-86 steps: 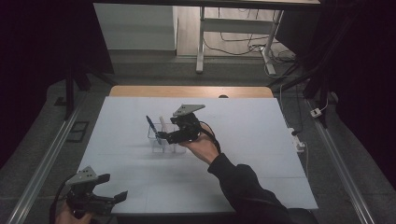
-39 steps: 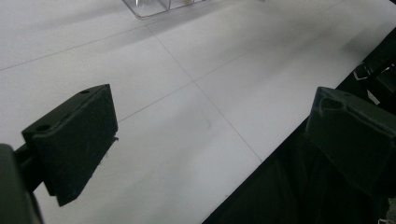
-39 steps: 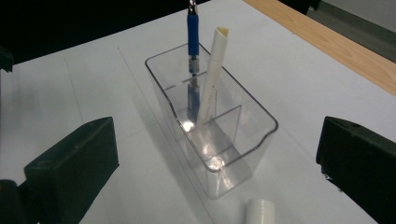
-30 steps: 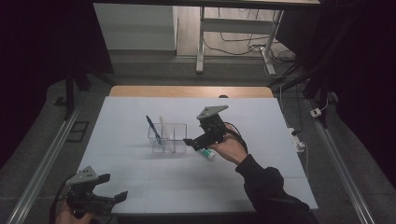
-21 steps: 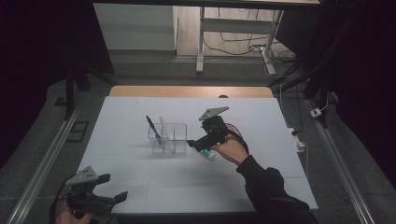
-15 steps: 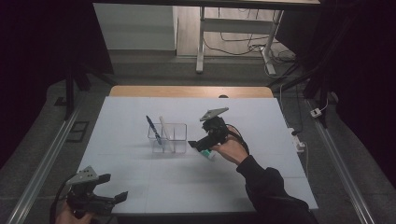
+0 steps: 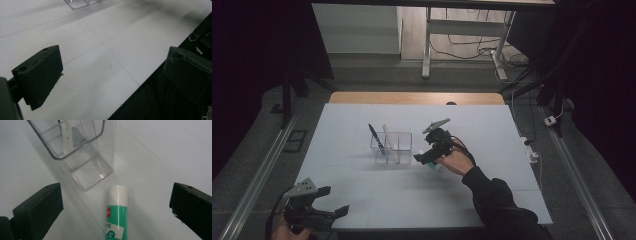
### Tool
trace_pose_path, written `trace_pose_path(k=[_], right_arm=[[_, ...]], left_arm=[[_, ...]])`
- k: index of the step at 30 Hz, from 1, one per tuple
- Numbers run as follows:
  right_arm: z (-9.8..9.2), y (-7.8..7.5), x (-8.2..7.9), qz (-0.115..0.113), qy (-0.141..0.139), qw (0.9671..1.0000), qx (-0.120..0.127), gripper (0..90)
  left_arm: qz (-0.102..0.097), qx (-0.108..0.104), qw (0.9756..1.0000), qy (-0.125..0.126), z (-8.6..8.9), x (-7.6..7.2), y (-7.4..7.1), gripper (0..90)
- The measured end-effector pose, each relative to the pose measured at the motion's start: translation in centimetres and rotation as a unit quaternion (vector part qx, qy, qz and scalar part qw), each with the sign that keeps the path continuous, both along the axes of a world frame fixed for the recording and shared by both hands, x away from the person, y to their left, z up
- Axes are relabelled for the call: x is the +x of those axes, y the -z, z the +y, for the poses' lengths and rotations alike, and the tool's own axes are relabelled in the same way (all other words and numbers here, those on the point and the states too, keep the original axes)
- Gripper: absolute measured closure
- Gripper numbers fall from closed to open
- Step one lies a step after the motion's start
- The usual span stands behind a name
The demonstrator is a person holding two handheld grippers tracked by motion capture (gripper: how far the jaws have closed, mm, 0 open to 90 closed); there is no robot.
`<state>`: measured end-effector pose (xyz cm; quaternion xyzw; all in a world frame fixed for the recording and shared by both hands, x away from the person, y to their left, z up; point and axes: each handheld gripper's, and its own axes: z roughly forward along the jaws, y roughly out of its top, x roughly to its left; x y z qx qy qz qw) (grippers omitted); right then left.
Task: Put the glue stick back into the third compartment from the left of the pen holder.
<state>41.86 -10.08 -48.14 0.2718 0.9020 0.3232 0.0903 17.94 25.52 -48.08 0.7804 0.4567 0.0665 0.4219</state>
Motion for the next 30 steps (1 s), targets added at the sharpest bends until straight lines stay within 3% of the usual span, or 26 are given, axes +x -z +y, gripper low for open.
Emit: trace_pose_path(k=[8,21,24,30], right_arm=[[0.6,1.8,0.6,0.010,0.013,0.9994,-0.030,0.0],[1.1,4.1,1.0,0.028,0.011,0.9962,-0.082,0.0],[1.0,4.1,1.1,0.028,0.013,0.9959,-0.085,4.1],[0.6,3.7,1.3,0.021,0.012,0.9969,-0.075,23.2]], left_arm=[[0.000,0.000,1.0000,0.002,0.0,0.0,0.0,2.1],[0.000,-0.002,1.0000,0.002,0.0,0.0,0.0,2.1],[0.001,-0.002,1.0000,0.003,0.0,0.0,0.0,2.1],[0.001,-0.002,1.0000,0.002,0.0,0.0,0.0,2.1]])
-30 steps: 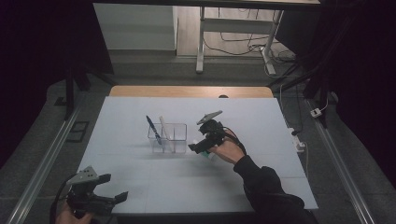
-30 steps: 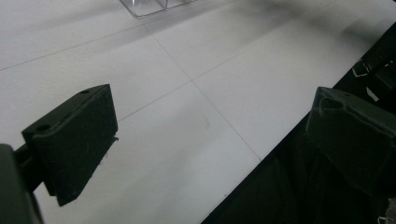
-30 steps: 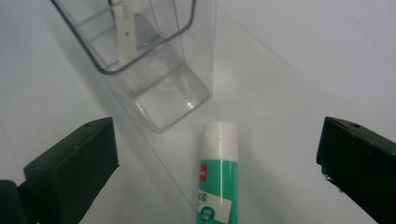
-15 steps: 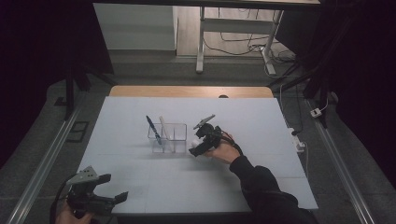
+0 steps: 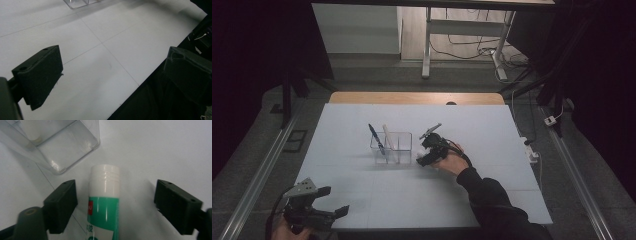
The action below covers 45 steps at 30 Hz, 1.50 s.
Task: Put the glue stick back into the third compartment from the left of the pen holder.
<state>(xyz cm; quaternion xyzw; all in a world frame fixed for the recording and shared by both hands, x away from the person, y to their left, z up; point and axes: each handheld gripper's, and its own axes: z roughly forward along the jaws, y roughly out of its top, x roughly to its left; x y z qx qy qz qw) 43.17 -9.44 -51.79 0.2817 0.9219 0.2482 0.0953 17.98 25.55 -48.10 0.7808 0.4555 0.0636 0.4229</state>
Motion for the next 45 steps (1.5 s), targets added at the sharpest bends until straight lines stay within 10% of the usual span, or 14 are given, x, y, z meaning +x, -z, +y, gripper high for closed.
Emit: trace_pose_path(k=[13,45], right_arm=[[0.4,-0.6,-0.6,0.004,-0.030,0.9995,-0.003,63.4],[-0.6,-2.7,-1.2,-0.029,-0.023,0.9975,0.060,65.5]], left_arm=[[0.000,0.000,1.0000,0.001,0.0,0.0,0.0,2.2],[0.000,0.000,1.0000,0.000,0.0,0.0,0.0,2.2]])
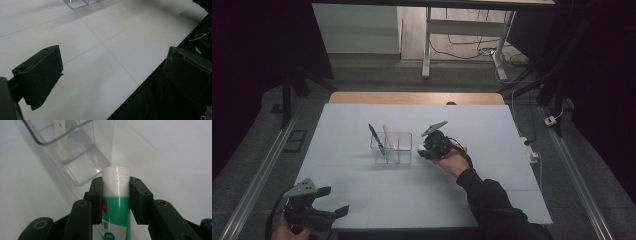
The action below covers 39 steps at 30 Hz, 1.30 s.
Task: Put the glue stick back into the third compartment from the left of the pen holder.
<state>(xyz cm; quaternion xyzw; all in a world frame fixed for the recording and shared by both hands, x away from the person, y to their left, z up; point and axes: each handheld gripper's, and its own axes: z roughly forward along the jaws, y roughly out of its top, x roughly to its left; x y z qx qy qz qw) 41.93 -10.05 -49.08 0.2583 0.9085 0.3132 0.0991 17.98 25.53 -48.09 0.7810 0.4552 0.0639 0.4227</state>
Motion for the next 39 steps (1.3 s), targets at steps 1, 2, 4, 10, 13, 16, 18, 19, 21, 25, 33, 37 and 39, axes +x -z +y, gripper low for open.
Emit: trace_pose_path(k=[1,2,4,10,13,16,18,19,21,25,33,37,39], right_arm=[[0.0,-0.2,-0.1,-0.003,-0.001,1.0000,0.001,65.5],[0.0,-0.3,-0.2,-0.006,-0.002,1.0000,0.005,65.5],[-0.1,-0.6,-0.3,-0.009,-0.001,0.9999,0.010,65.4],[-0.4,-1.7,-0.7,-0.022,0.003,0.9994,0.029,65.4],[-0.5,-2.1,-0.8,-0.022,0.007,0.9990,0.037,65.4],[-0.8,-2.6,-0.8,-0.024,0.010,0.9986,0.045,65.4],[-0.9,-2.9,-0.7,-0.026,0.013,0.9982,0.052,65.4],[-1.0,-3.1,-0.7,-0.028,0.014,0.9978,0.058,65.4],[-1.2,-3.5,-0.8,-0.029,0.018,0.9972,0.067,65.4],[-1.4,-4.3,-0.9,-0.037,0.019,0.9957,0.082,65.4],[-1.5,-5.9,-1.4,-0.057,0.012,0.9914,0.117,65.3],[-1.4,-6.7,-1.6,-0.062,0.008,0.9887,0.136,65.3],[-1.4,-7.0,-1.8,-0.064,0.005,0.9876,0.143,65.3]], left_arm=[[0.000,0.000,1.0000,0.000,0.0,0.0,0.0,2.3],[0.000,0.000,1.0000,0.000,0.0,0.0,0.0,2.2],[0.000,0.000,1.0000,0.000,0.0,0.0,0.0,2.2],[0.001,0.000,1.0000,0.000,0.0,0.0,0.0,2.3],[0.001,0.000,1.0000,0.001,0.0,0.0,0.0,2.3],[0.001,0.000,1.0000,0.000,0.0,0.0,0.0,2.2],[0.001,0.000,1.0000,0.000,0.0,0.0,0.0,2.2],[0.001,0.000,1.0000,0.001,0.0,0.0,0.0,2.3],[0.001,0.000,1.0000,0.000,0.0,0.0,0.0,2.3],[0.002,-0.001,1.0000,0.000,0.0,0.0,0.0,2.2],[0.002,0.000,1.0000,0.000,0.0,0.1,0.0,2.3],[0.002,0.001,1.0000,-0.001,-0.1,0.1,0.0,2.2],[0.003,0.001,1.0000,-0.001,-0.1,0.1,0.0,2.2]])
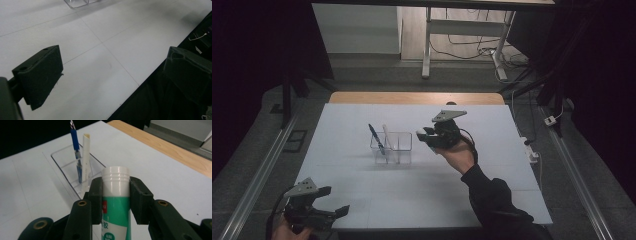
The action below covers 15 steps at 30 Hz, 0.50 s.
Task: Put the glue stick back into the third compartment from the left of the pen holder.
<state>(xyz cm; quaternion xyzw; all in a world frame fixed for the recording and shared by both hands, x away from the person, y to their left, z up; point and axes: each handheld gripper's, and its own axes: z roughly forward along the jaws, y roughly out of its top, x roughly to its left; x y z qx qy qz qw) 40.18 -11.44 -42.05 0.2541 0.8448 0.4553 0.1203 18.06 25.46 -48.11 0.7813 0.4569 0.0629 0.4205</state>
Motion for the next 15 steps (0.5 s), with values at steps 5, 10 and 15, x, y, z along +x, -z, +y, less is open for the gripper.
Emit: trace_pose_path(k=[5,10,15], right_arm=[[0.3,-0.9,-0.3,-0.015,-0.007,0.9998,0.012,65.3],[0.8,-1.3,-0.4,-0.022,-0.013,0.9994,0.021,65.3],[1.3,-1.7,-0.3,-0.020,-0.014,0.9990,0.037,65.3]], left_arm=[[0.001,-0.001,1.0000,-0.001,0.0,0.0,0.0,2.2],[0.001,-0.002,1.0000,0.000,0.1,0.0,0.0,2.2],[0.001,-0.001,1.0000,0.000,0.1,0.0,0.0,2.2]])
